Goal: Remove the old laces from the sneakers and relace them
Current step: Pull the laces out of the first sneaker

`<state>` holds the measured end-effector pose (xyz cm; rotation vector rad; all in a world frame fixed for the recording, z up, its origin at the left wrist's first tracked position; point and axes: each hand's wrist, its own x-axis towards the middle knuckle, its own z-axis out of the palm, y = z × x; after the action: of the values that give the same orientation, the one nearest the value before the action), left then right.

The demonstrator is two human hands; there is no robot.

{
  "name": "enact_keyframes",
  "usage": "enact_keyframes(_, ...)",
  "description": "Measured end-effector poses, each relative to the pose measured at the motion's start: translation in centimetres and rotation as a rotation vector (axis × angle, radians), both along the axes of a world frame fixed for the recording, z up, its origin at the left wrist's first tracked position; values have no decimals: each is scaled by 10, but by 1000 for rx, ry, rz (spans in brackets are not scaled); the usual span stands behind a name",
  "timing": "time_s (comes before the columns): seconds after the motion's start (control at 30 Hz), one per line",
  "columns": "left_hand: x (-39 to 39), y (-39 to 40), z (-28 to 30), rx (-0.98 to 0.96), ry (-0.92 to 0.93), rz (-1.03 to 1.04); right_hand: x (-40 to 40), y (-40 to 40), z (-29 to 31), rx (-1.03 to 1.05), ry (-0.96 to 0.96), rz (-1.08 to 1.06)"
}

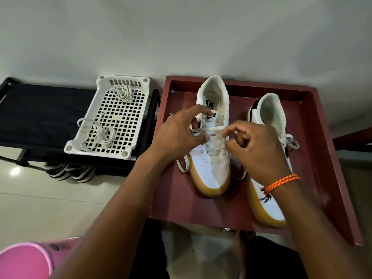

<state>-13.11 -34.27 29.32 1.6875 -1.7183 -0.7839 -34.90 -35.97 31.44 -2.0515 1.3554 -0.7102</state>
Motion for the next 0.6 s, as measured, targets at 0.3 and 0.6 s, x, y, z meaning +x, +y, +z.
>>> enact_keyframes(0.3, 5, -3, -2, 43, 67, -17, 14, 5, -15, 21, 159, 99)
enact_keyframes(0.6, 6, -2, -1, 48, 91, -25, 15, 10, -14, 61, 55, 53)
